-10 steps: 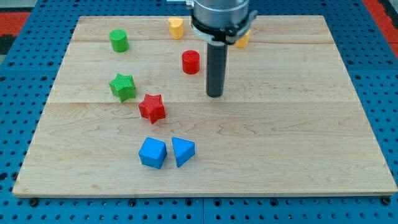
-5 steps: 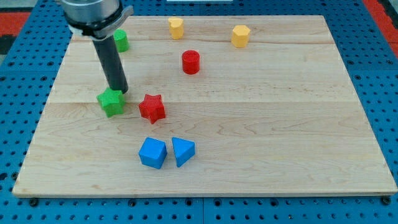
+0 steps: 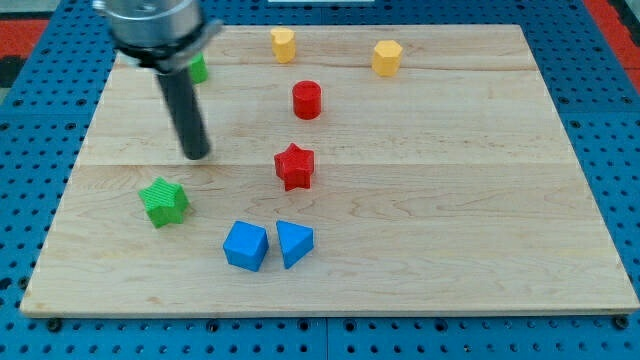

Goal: Move green star closer to the blue cube

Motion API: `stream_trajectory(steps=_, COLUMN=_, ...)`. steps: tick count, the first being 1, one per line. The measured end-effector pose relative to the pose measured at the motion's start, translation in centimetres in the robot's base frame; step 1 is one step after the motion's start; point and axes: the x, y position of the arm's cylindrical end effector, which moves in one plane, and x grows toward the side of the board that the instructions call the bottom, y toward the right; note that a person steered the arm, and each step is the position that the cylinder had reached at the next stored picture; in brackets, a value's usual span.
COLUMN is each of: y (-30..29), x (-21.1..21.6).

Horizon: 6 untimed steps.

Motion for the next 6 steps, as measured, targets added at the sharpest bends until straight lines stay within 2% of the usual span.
stream_trajectory(steps=1, y=0.8, x=4.1)
stream_trajectory(steps=2, y=8.7, x=4.7)
stream_trajectory(steps=3, y=6.5, x=0.7)
stream_trajectory(steps=4, y=-3.5, x=1.7)
stream_trajectory(steps=5, y=-1.0, x=6.6)
stream_trajectory(steps=6, y=6.4, x=8.2)
